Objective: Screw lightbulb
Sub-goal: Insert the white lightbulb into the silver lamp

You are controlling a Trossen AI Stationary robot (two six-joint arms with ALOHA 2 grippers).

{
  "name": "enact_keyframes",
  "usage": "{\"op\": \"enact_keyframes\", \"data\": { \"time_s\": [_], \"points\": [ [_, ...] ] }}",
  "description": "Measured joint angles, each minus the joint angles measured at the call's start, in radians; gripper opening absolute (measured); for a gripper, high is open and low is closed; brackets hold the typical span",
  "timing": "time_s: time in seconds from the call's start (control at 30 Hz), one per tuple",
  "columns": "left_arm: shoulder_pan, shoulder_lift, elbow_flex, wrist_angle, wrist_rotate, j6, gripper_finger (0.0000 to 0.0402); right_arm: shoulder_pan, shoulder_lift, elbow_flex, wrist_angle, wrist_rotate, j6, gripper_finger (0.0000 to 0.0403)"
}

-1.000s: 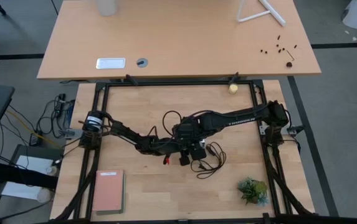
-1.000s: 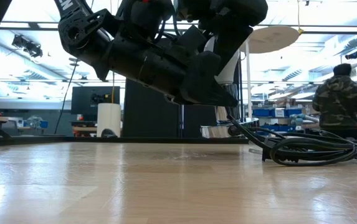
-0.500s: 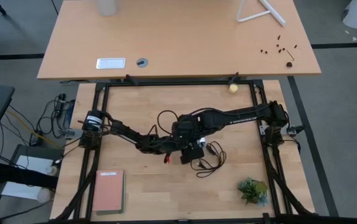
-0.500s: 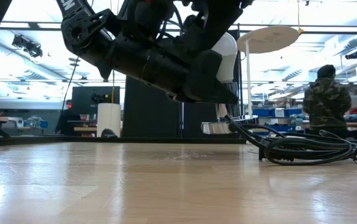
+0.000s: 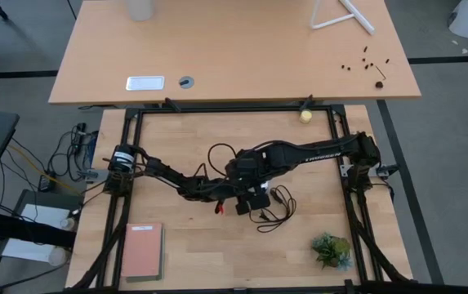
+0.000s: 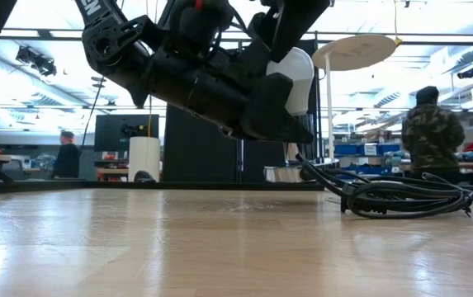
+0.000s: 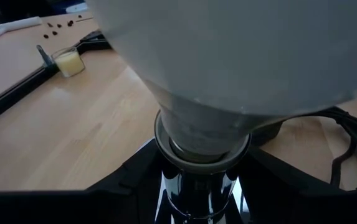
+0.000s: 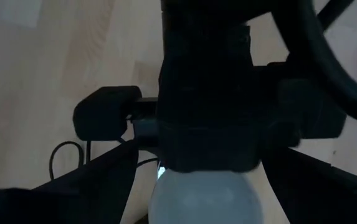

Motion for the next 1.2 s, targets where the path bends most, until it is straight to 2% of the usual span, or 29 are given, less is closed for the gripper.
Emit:
{"op": "enact_keyframes", "data": {
  "time_s": [0.17, 0.3, 0.63, 1.2],
  "points": [
    [0.000, 0.001, 0.000, -0.001, 0.000, 0.000, 0.0188, 0.003, -0.028, 0.001, -0.023, 0.002, 0.015, 0.0346],
    [-0.001, 0.001, -0.002, -0.005, 0.000, -0.001, 0.0188, 0.021, -0.022, 0.000, -0.080, 0.053, -0.005, 0.0346],
    [-0.001, 0.002, -0.002, -0.008, 0.000, -0.007, 0.0188, 0.071, -0.014, 0.000, -0.083, 0.170, -0.011, 0.0346],
    [-0.002, 0.002, -0.002, -0.008, 0.010, -0.008, 0.0188, 0.016, -0.014, -0.026, -0.133, 0.183, -0.009, 0.0346]
  ]
}}
